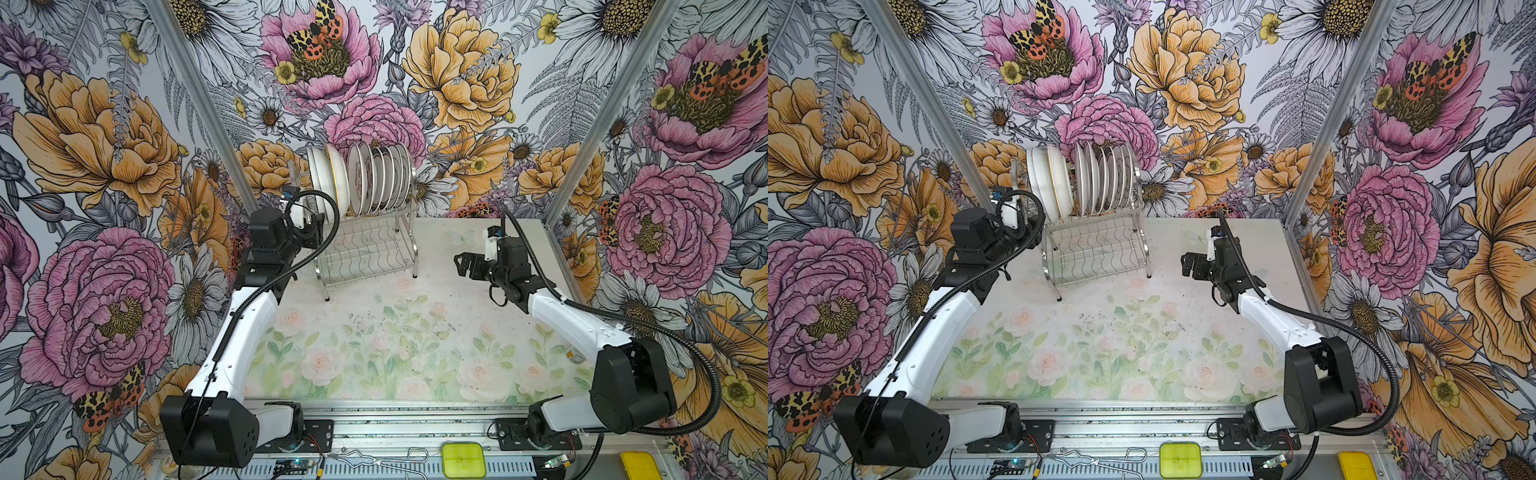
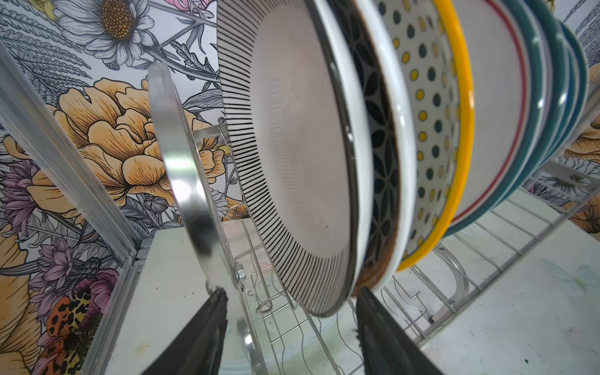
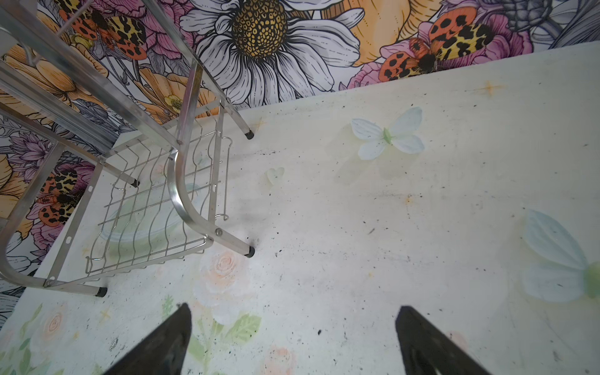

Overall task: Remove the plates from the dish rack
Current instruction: 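Push the open left gripper up around the rim of the black-striped plate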

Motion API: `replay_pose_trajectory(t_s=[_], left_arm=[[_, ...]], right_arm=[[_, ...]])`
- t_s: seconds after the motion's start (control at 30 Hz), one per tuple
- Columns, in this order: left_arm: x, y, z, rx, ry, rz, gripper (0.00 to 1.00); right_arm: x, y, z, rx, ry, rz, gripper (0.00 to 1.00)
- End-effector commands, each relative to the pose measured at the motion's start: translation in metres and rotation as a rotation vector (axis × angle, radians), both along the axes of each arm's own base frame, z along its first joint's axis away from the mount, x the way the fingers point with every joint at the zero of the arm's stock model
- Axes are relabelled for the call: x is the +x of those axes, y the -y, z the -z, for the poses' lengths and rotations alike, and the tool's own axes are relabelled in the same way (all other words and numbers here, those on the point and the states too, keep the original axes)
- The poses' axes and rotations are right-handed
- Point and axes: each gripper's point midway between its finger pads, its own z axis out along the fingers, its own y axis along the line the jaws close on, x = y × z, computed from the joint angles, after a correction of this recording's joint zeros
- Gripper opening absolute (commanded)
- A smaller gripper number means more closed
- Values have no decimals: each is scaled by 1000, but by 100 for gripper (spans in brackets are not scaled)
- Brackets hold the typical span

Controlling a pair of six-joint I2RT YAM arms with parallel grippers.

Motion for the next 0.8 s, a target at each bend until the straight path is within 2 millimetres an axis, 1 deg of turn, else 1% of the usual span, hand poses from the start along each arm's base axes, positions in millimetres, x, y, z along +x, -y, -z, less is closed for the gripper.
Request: replay_pose_trajectory(t_s=[0.0,0.23,0.4,0.53,0.77], left_arm=[[3,1,-15,17,48,27,61],[0,0,-24,56,133,28,58],[3,3,-25,64,143,47,56],[6,4,-23,78,155,57,51],[9,8,-22,36,186,129,52]], right_arm=[[4,3,-11,4,30,11,99],[4,5,-12,2,33,17,100],[4,4,-12,8,33,13,99],[4,3,-14,10,36,10,99],[3,4,-15,12,37,9,99]])
